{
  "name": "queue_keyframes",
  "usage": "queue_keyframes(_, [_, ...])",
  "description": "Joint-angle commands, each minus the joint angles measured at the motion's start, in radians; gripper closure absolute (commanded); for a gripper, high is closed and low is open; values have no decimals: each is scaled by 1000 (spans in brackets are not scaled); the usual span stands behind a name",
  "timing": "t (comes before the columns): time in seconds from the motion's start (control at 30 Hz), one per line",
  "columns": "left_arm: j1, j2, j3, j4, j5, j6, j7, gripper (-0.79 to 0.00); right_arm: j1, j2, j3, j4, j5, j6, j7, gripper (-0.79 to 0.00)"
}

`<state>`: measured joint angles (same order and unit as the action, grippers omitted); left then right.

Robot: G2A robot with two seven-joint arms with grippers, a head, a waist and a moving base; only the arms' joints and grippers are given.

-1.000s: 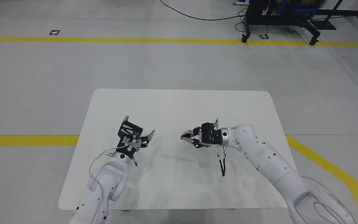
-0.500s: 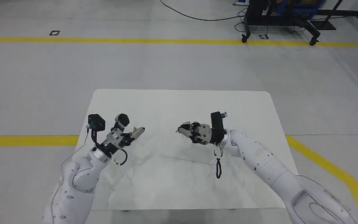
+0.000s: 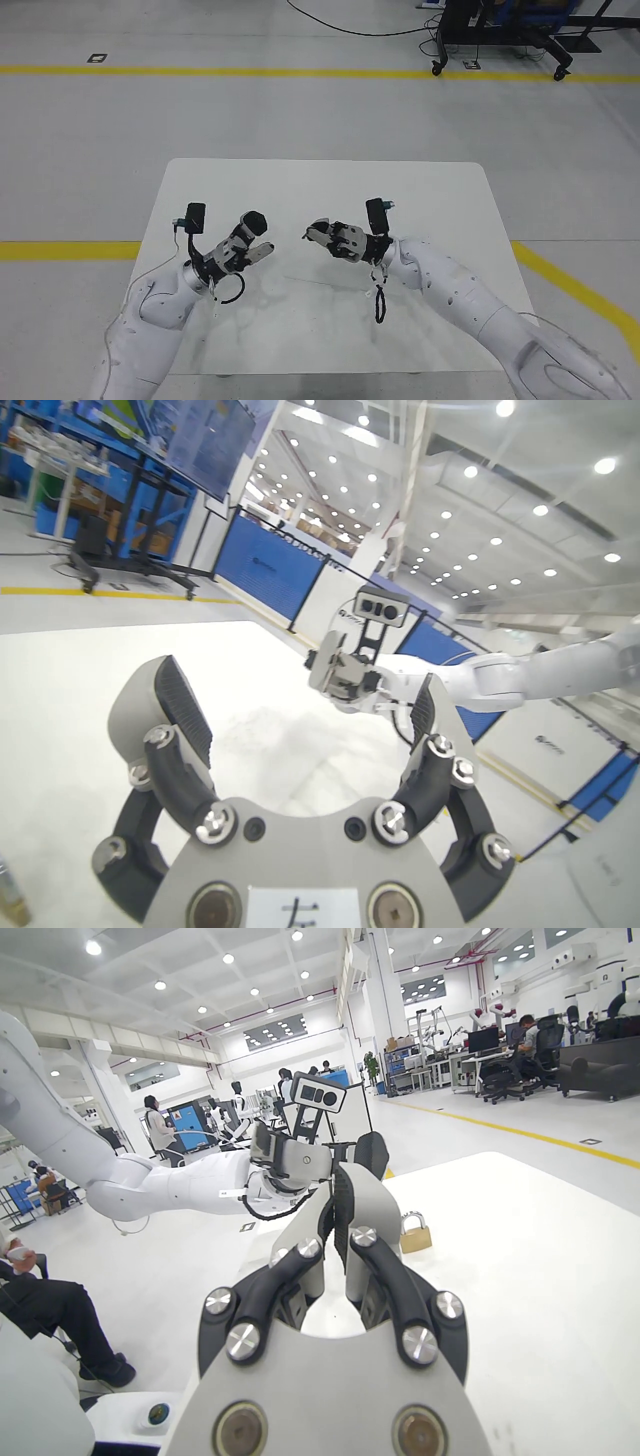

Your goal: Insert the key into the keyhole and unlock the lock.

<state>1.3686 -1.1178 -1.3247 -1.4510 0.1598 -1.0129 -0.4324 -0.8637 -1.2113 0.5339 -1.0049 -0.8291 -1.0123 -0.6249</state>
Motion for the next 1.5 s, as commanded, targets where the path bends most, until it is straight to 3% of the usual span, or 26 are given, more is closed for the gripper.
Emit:
queue_keyframes(0.0, [-15,16,12,1,-175,1,-137,-671,8,-3,-14,8,47,0,19,0])
queue_keyframes(0.07, [-27,29,15,4,-287,1,-238,-606,18,-6,-26,16,79,0,38,0])
queue_keyframes(0.2, [-43,45,10,20,-383,1,-375,-625,30,-9,-55,10,117,0,50,0])
queue_keyframes(0.47, [-54,52,37,14,-309,1,-375,-379,53,-9,-106,13,152,0,37,0])
queue_keyframes(1.0, [-65,48,65,13,-140,1,-282,-379,104,-11,-184,28,197,0,20,0])
queue_keyframes(1.4, [-67,54,84,19,-86,1,-217,-317,121,-26,-231,53,220,0,12,0])
queue_keyframes(1.47, [-69,54,91,20,-79,1,-208,-271,124,-29,-237,57,223,0,12,0])
